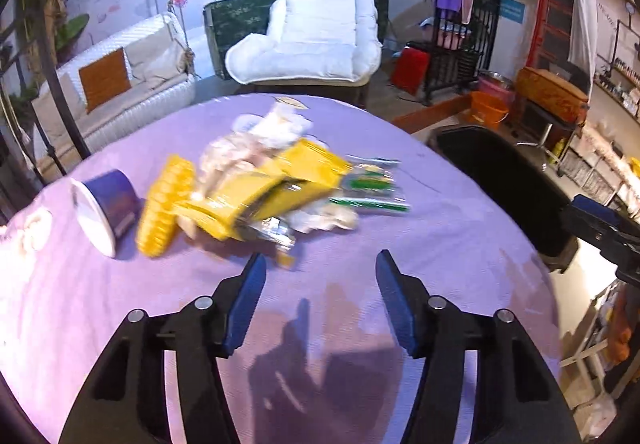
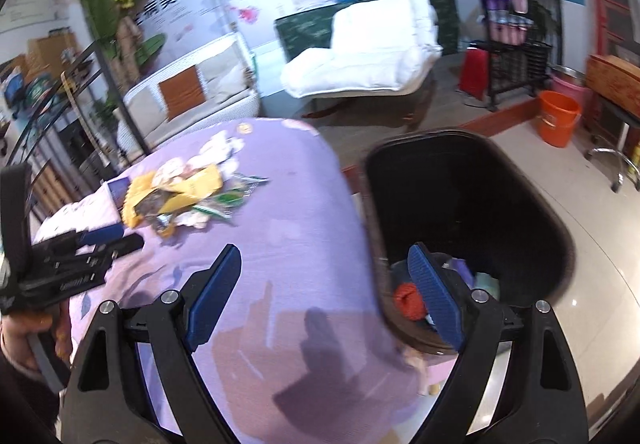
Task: Collect trash
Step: 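Move both open grippers back over the table toward the remaining trash, then grasp the yellow snack bag with the left gripper while the right gripper grasps the clear green-printed packet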
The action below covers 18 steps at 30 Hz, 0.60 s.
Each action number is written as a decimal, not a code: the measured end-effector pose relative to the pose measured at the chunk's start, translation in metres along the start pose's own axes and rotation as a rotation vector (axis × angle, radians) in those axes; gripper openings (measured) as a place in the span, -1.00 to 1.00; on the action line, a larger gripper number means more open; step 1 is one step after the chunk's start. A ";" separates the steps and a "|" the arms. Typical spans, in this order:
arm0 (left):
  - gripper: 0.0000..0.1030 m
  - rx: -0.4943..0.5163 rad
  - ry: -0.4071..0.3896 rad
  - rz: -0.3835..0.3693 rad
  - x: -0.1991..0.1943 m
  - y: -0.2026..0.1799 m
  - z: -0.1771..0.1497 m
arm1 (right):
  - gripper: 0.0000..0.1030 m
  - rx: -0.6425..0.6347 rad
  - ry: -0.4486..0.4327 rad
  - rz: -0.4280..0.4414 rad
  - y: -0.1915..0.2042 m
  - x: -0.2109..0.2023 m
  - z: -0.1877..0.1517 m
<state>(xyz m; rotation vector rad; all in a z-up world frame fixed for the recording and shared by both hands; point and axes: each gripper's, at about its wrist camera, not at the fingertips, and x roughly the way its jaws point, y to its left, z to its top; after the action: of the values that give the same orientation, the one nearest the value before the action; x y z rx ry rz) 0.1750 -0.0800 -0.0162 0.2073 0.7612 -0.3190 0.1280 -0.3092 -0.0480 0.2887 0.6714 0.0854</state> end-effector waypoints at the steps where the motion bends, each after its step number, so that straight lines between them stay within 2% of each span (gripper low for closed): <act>1: 0.09 0.015 -0.002 0.014 0.002 0.003 0.004 | 0.65 -0.010 0.008 0.014 0.006 0.003 0.000; 8: -0.15 0.113 0.059 0.081 0.035 0.032 0.014 | 0.65 -0.064 0.037 0.066 0.032 0.017 0.008; 15: -0.17 0.154 0.075 0.103 0.050 0.037 0.021 | 0.65 -0.073 0.086 0.113 0.045 0.038 0.015; 18: -0.42 0.151 0.087 0.107 0.055 0.037 0.023 | 0.65 -0.078 0.110 0.136 0.051 0.051 0.019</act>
<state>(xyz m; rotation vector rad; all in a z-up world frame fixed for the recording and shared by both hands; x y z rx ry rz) 0.2397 -0.0640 -0.0362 0.4052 0.8090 -0.2669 0.1806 -0.2559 -0.0495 0.2552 0.7554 0.2580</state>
